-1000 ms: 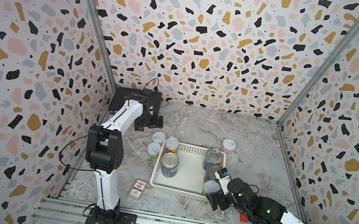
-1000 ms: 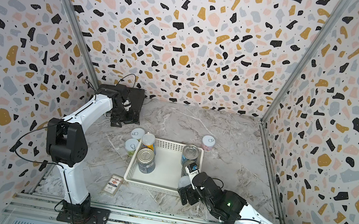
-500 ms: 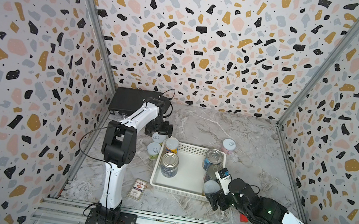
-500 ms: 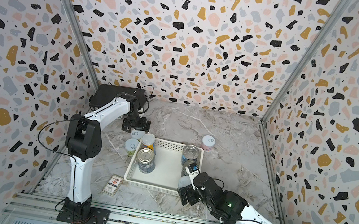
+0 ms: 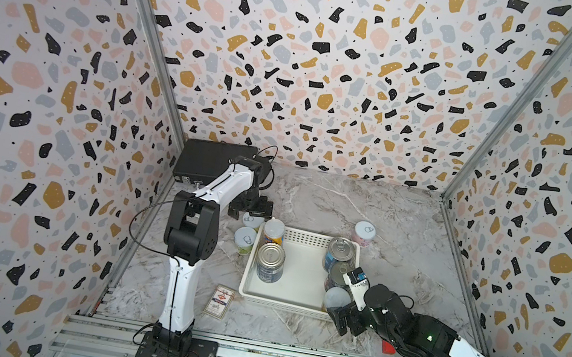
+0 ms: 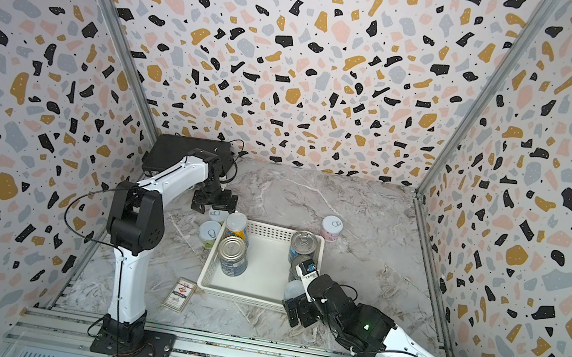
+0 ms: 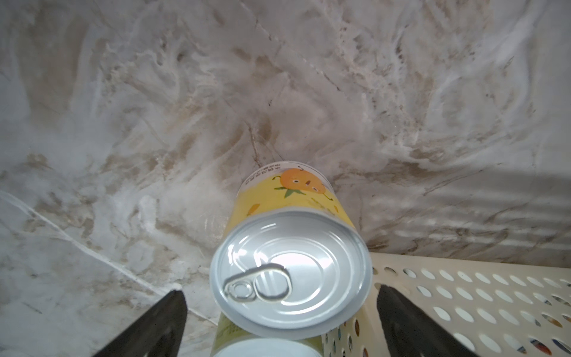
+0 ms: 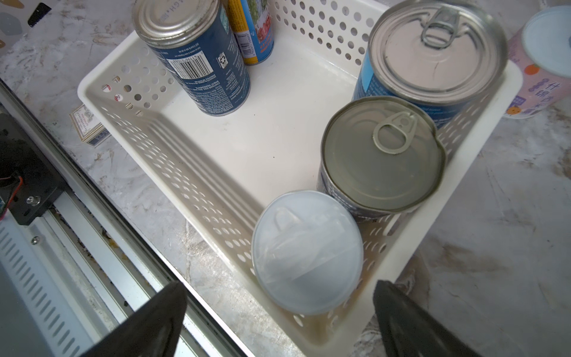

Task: Put the canned food in the basket
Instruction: Pick up the canned food from the center of the board.

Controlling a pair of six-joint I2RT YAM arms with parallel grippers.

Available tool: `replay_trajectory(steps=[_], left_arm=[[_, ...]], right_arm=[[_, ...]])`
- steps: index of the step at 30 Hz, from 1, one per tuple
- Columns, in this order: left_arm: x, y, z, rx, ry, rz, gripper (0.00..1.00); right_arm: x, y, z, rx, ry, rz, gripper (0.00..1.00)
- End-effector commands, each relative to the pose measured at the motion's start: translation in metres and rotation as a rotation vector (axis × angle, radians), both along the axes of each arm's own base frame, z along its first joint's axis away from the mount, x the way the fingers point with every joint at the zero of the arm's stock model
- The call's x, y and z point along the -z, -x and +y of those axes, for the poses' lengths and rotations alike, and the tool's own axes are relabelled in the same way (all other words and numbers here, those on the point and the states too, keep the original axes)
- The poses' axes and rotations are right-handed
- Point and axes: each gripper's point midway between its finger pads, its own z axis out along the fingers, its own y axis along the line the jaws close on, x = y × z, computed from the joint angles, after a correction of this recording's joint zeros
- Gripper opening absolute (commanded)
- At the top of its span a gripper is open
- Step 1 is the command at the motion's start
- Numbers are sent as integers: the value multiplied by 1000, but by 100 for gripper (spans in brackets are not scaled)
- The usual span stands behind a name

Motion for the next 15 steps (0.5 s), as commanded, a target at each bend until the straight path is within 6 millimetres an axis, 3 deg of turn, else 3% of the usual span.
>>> replay_trajectory(steps=[1,6,15], left_arm=[[3,1,-3,10,8,29,100],[2,0,0,13,-14,26,97],[10,3,2,10,-21,65,76]], right_arm=[[-4,-1,-3,17,-5,-8,100],[-4,-1,-2,15,-6,-7,100],[-4,-2,-3,19,-4,-8,100]])
